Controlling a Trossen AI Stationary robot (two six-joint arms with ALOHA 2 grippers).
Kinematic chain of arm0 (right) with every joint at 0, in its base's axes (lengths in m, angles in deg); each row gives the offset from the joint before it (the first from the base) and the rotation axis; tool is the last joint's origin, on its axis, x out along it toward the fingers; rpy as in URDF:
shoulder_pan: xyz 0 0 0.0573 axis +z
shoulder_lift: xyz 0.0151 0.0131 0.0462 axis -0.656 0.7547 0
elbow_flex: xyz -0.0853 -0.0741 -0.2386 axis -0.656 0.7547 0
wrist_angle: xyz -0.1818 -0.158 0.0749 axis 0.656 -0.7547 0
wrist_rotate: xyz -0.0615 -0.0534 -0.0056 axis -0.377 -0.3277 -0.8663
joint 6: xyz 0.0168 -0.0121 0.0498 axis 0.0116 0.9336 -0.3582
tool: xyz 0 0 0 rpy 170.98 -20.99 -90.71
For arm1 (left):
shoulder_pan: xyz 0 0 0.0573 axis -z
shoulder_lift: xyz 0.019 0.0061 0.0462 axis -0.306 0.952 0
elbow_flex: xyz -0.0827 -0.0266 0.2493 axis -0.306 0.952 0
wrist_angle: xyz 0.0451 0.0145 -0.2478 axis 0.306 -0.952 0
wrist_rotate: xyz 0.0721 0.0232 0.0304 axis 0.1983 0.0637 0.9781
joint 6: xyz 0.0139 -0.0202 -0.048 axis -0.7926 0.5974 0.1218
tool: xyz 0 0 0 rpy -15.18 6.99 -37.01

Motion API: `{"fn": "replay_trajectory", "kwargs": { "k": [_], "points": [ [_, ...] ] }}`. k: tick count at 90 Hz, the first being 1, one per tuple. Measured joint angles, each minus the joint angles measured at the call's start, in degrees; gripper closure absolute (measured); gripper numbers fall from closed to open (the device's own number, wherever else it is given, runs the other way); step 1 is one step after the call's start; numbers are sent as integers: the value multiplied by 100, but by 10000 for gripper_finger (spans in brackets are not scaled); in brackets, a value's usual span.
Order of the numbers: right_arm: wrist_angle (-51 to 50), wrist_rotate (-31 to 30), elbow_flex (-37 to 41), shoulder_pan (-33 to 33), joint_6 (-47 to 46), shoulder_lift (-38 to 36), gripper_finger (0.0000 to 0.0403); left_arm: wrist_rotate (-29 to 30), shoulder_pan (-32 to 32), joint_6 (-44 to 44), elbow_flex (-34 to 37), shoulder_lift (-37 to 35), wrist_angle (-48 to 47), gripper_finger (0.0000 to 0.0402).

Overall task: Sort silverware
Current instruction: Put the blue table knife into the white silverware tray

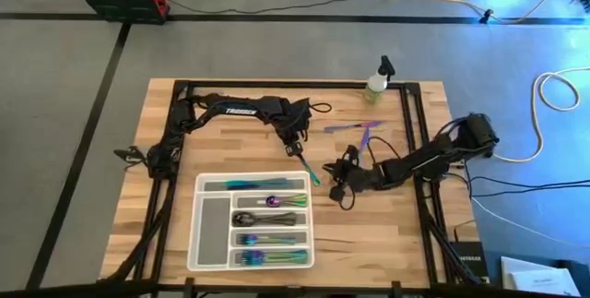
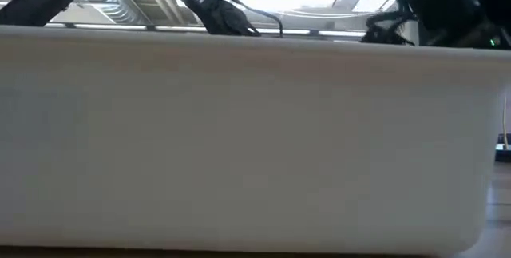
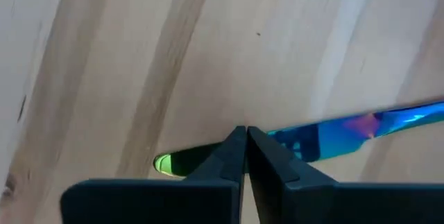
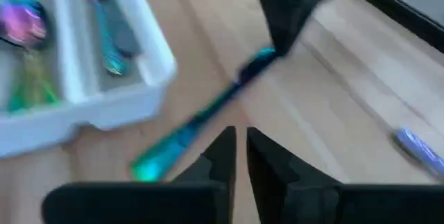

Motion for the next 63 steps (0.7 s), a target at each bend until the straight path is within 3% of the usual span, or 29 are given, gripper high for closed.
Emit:
{"fn": "replay_trajectory", "kwargs": {
  "k": [11, 41, 51, 63],
  "points": [
    [51, -76, -47, 197, -372, 288, 330, -5, -15, 0, 21, -20, 61, 401],
    [599, -27, -417, 652, -660, 1089, 129, -52, -66, -17, 29, -48, 125, 401],
    [586, -124, -517, 634, -885, 1401, 98, -53, -66, -19, 29, -48, 143, 401],
    [664, -373, -687, 590, -1078, 1854, 92, -58, -66, -21, 29, -48, 142, 401]
  ]
}}
